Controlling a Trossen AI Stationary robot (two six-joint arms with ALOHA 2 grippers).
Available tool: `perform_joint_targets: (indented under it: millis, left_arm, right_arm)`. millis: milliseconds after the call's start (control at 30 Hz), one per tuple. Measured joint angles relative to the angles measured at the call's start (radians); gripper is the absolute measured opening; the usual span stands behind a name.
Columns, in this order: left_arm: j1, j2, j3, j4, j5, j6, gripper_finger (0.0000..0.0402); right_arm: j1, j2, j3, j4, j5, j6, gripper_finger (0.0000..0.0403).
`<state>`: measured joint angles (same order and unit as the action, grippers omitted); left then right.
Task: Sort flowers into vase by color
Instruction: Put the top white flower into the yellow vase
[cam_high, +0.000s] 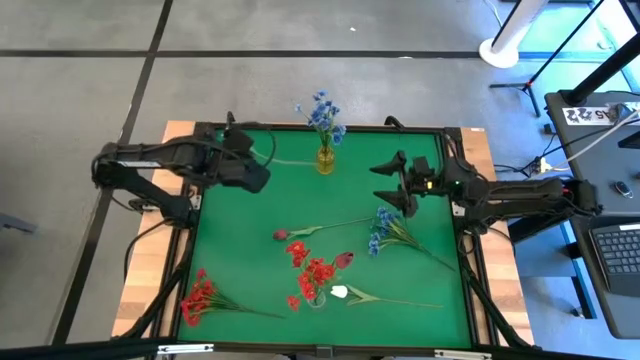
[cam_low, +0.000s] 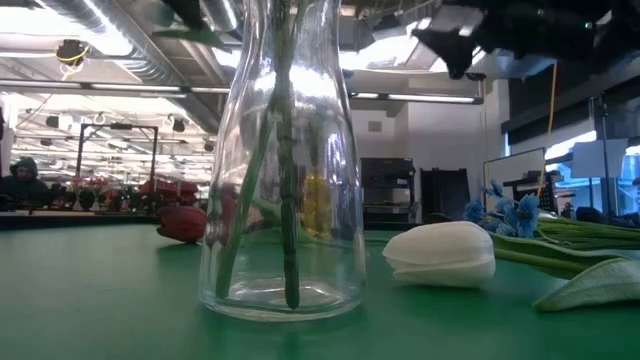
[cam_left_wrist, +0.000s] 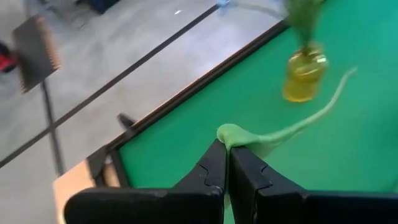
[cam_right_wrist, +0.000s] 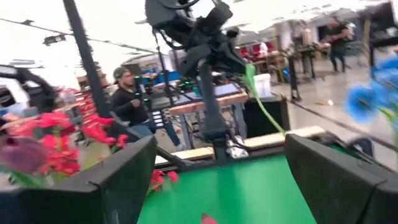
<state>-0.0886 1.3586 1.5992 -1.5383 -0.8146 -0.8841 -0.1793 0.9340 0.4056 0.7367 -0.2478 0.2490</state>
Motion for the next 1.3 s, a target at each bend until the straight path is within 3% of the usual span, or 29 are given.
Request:
perform_joint_targets:
  millis: [267, 433, 567, 833, 1167, 1300]
  left_arm:
    - [-0.132, 0.000, 0.044, 0.086, -0.028, 0.003, 0.0000]
    - [-0.149, 0.012, 0.045, 0.218, -0.076, 0.058, 0.0000]
    - [-0.149, 0.024, 0.045, 0.330, -0.067, 0.154, 0.0000]
    - [-0.158, 0.036, 0.045, 0.359, -0.038, 0.187, 0.0000]
    - [-0.190, 0.035, 0.045, 0.354, -0.032, 0.185, 0.0000]
    - [-0.190, 0.040, 0.045, 0.353, -0.032, 0.183, 0.0000]
  right_arm:
    - [0.154, 0.070, 0.150, -0.050, 0.082, -0.130, 0.0353]
    - [0.179, 0.214, 0.317, -0.250, 0.256, -0.232, 0.0353]
    - [0.178, 0.360, 0.456, -0.404, 0.312, -0.292, 0.0353]
    - [0.179, 0.528, 0.618, -0.525, 0.343, -0.367, 0.0353]
    - [0.179, 0.527, 0.636, -0.503, 0.332, -0.384, 0.0353]
    - [0.179, 0.528, 0.636, -0.501, 0.279, -0.381, 0.0352]
